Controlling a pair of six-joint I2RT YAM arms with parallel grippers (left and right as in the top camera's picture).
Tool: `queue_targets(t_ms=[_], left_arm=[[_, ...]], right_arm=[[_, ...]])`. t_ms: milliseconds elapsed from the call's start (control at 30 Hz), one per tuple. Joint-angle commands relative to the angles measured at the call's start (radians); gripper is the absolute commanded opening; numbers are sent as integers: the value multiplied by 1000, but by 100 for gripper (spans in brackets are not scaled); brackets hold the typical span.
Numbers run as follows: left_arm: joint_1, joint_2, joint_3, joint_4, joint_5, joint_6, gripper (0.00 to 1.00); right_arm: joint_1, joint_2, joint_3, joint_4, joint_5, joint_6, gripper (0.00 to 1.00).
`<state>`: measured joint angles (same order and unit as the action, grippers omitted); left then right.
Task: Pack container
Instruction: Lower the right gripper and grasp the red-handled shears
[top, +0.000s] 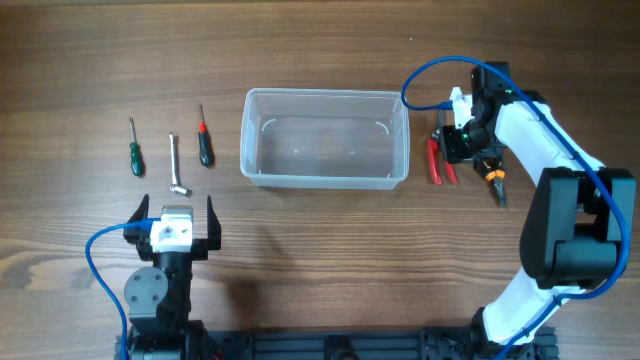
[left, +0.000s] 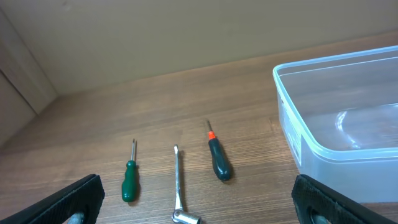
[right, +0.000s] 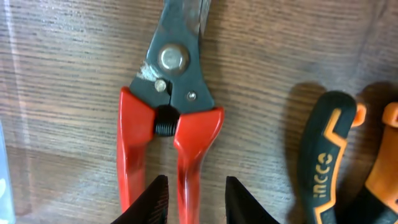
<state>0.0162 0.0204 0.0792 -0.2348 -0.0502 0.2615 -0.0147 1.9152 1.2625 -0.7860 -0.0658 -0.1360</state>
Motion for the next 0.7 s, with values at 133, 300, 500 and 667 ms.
queue_targets(t_ms=[133, 300, 500, 667], left_arm=[[8, -6, -7, 3, 16, 19, 100], [8, -6, -7, 3, 16, 19, 100], [8, -6, -7, 3, 16, 19, 100], [8, -6, -7, 3, 16, 19, 100]], right_arm=[[4, 75, -6, 13, 17, -19, 29], [4, 141, -6, 14, 12, -14, 29], [4, 151, -6, 17, 6, -14, 15], [4, 151, -5, 15, 6, -11, 4]])
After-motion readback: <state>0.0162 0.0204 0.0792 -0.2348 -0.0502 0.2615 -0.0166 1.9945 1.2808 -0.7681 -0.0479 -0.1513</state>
